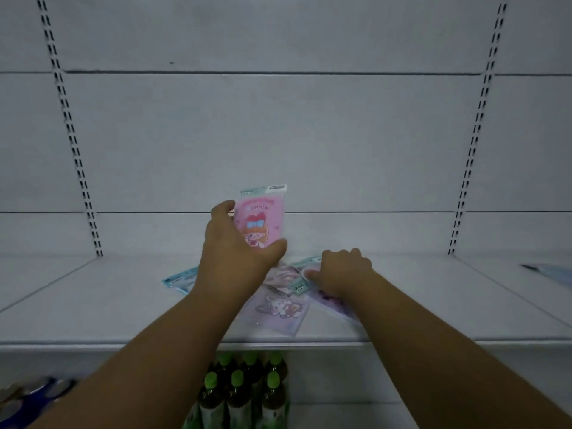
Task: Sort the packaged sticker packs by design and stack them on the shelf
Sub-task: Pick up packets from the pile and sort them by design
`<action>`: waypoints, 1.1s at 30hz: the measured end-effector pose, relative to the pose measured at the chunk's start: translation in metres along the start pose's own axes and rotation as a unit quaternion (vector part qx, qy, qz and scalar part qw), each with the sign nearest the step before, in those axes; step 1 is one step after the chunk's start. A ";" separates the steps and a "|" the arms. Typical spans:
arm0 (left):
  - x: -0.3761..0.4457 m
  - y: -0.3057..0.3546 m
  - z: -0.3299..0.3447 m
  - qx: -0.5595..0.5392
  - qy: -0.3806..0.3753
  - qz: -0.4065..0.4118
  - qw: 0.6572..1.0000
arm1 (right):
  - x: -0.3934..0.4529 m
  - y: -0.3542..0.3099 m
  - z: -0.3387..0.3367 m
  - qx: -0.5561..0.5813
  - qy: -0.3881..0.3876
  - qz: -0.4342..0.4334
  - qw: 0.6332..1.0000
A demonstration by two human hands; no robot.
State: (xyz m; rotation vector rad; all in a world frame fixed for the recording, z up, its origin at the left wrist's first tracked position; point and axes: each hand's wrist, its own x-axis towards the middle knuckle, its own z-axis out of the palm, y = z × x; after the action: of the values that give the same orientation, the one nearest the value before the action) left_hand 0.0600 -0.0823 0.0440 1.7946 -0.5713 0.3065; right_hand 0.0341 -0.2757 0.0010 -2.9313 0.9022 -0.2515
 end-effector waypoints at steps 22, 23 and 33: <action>-0.044 0.072 0.082 -0.295 -0.108 -0.091 0.945 | -0.047 0.118 -0.068 0.572 0.205 0.066 0.791; -0.050 0.082 0.097 -0.291 -0.121 -0.089 0.945 | -0.053 0.140 -0.073 0.570 0.214 0.072 0.790; -0.138 0.199 0.304 -0.285 -0.221 -0.113 0.926 | -0.120 0.403 -0.110 0.538 0.283 0.127 0.784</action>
State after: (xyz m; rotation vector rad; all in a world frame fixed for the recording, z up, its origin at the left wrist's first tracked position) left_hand -0.1861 -0.3826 0.0513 1.3338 -0.6747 -0.4066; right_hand -0.3053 -0.5425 0.0488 -1.6415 0.7763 -1.1966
